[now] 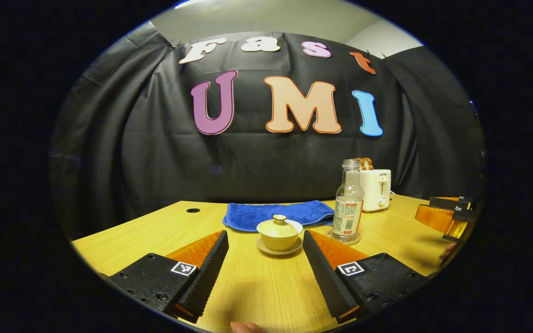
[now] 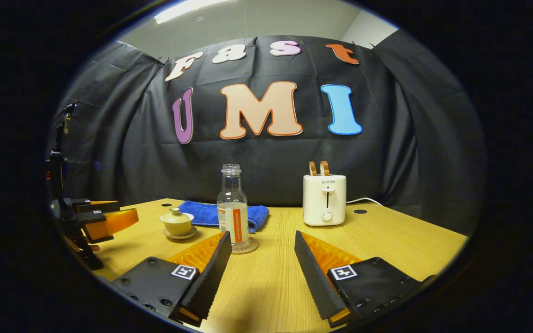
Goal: Open the teacup lid with one hand, grasp the water bottle and pour water into the teacup with the other hand; after pouring, place the water bottle on the coaster and then close the teacup lid.
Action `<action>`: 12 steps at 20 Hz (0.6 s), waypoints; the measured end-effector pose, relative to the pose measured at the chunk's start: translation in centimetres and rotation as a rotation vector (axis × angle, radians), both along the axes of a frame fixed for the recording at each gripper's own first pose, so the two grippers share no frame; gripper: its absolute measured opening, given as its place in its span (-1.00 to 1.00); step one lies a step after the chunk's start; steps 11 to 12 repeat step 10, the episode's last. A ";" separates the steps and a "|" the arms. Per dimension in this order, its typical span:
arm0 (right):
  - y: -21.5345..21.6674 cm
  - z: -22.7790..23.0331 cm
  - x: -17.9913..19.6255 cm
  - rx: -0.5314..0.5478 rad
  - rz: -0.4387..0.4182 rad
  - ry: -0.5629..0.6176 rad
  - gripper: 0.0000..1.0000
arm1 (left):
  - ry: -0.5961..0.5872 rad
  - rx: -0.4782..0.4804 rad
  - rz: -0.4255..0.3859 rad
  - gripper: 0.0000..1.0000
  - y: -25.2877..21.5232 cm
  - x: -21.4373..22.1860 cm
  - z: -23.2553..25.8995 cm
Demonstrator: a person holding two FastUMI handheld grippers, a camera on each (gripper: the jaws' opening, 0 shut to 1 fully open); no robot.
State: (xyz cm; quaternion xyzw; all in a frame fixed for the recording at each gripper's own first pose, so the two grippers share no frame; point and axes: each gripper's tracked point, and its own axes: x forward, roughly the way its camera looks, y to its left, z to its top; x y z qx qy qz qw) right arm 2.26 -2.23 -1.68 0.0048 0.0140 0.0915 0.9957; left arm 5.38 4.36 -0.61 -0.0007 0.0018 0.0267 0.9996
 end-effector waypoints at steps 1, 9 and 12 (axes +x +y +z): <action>0.1 0.0 -0.5 0.000 -0.004 0.000 0.77 | 0.007 0.000 0.006 0.89 -0.2 -0.9 -0.2; 0.4 0.1 -4.4 -0.002 -0.050 -0.002 0.77 | 0.003 0.003 0.041 0.90 -1.4 -6.1 -0.1; 0.5 0.2 -4.8 -0.001 -0.052 -0.003 0.77 | -0.001 0.002 0.046 0.91 -1.4 -6.4 0.1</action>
